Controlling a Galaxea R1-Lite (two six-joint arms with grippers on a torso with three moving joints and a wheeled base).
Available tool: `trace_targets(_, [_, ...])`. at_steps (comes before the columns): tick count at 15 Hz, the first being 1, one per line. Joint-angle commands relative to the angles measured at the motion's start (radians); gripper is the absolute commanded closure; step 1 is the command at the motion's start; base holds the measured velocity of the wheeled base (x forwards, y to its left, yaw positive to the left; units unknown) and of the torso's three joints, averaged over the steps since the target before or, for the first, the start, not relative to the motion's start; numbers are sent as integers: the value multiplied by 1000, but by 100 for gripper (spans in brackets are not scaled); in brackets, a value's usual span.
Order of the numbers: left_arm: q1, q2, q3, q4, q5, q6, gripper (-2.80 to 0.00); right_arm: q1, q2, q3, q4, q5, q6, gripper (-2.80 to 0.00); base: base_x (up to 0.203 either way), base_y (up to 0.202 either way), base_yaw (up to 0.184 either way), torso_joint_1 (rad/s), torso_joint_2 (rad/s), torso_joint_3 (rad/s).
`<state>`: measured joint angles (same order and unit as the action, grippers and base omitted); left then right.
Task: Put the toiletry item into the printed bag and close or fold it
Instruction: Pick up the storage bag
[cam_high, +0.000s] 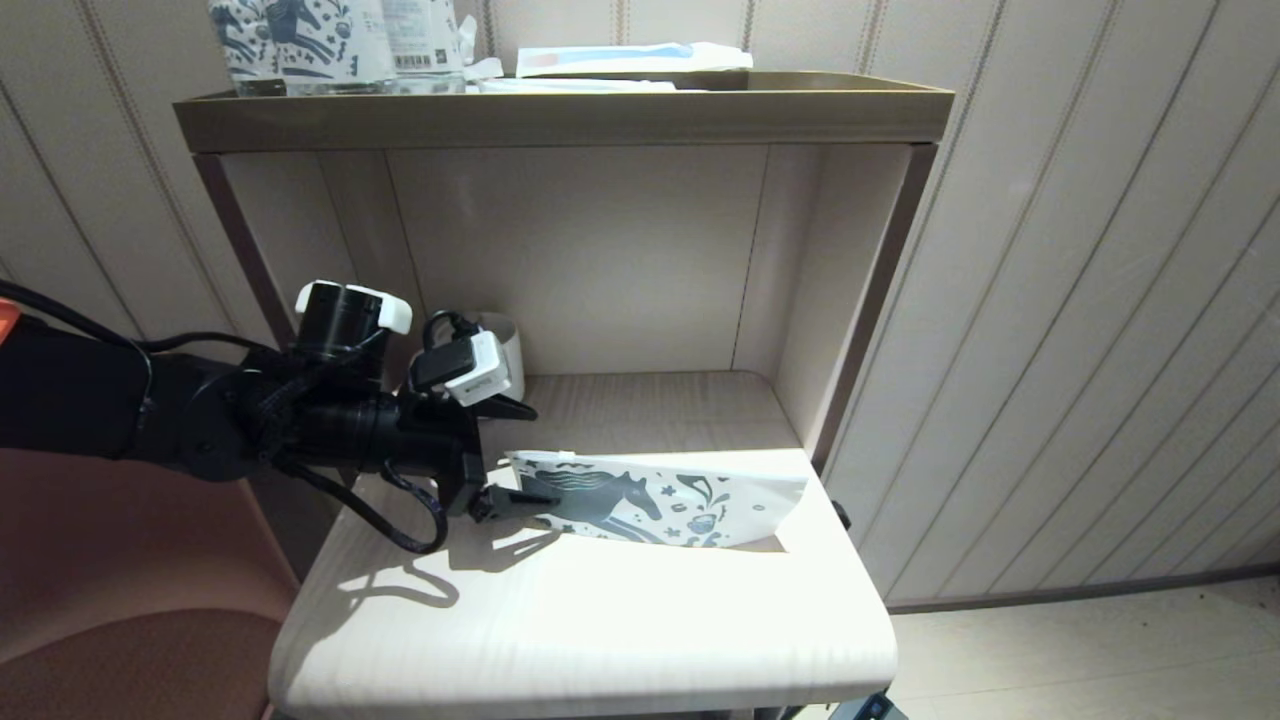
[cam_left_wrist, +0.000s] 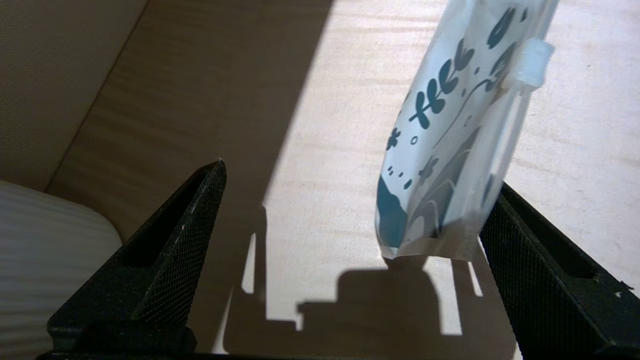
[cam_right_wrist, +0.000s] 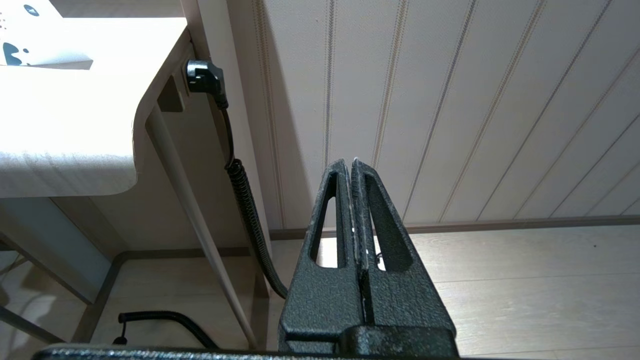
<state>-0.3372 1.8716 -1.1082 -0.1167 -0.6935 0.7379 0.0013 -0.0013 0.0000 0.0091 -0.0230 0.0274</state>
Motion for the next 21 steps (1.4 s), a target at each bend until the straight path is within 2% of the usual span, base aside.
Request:
trace_targets(1, [0,-31,13,0,-44,3,-280,0,1,0,0,0,0,0,0,0,0,0,0,0])
trace_targets(5, [-12,-36,25,0,-85,3,-280,0,1,0,0,0,0,0,0,0,0,0,0,0])
trace_targets(16, [-42,3,21,-9,-85,6,-280,0,1,0,0,0,0,0,0,0,0,0,0,0])
trace_targets(17, [-43,3,19,-11,-87,4,0,0,1,0,0,0,0,0,0,0,0,0,0,0])
trace_targets(21, [-46,3,34,-11,-83,19,0,0,1,0,0,0,0,0,0,0,0,0,0,0])
